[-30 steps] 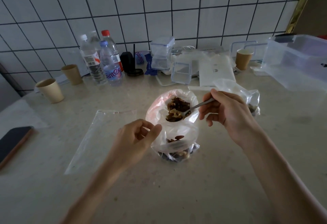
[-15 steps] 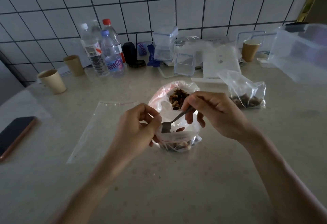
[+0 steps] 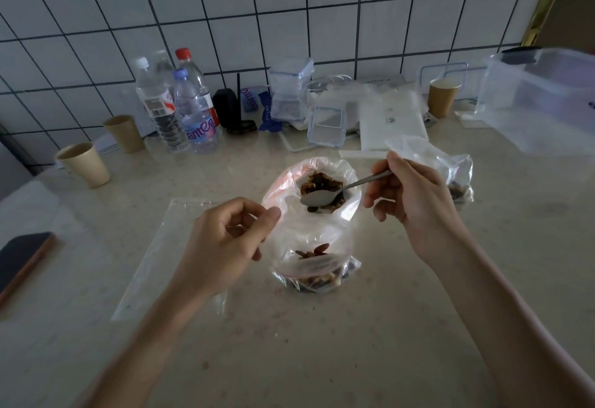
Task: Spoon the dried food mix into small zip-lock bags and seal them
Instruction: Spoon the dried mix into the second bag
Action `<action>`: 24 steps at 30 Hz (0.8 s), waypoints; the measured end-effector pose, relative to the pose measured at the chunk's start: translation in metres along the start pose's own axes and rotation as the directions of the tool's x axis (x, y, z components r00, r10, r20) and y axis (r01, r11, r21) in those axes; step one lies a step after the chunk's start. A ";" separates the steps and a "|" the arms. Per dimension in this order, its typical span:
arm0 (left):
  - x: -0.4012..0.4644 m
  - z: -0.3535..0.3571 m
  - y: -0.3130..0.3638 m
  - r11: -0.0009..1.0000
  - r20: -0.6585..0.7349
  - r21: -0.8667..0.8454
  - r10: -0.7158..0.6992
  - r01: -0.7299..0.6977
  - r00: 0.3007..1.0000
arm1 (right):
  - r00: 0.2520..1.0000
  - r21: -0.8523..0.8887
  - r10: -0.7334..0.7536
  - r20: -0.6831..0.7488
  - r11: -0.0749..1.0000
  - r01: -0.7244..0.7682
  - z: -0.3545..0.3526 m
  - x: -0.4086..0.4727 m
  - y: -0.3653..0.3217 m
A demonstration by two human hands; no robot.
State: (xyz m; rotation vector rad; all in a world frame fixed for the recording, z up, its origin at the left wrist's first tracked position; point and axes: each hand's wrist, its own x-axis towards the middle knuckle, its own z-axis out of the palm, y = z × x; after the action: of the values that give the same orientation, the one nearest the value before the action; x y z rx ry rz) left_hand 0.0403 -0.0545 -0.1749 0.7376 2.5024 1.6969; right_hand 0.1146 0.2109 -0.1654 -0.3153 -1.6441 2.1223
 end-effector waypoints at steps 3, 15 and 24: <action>0.022 0.005 -0.006 0.999 -0.145 0.050 -0.004 0.011 0.989 | 0.995 -0.001 0.062 -0.084 0.998 -0.062 -0.002 0.004 0.005; 0.099 0.050 -0.021 0.923 -0.011 0.362 -0.139 0.133 0.990 | 0.998 -0.334 0.009 -0.063 0.942 -0.030 -0.001 0.008 0.016; 0.106 0.061 -0.035 0.879 0.041 0.472 -0.100 0.069 0.994 | 0.997 -0.265 0.059 -0.052 0.962 -0.071 0.007 0.007 0.026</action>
State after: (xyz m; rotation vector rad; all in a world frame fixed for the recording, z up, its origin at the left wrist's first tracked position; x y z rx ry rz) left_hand -0.0494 0.0307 -0.2055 0.6736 2.8805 1.0181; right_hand 0.1002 0.2031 -0.1877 -0.5012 -1.9201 1.9241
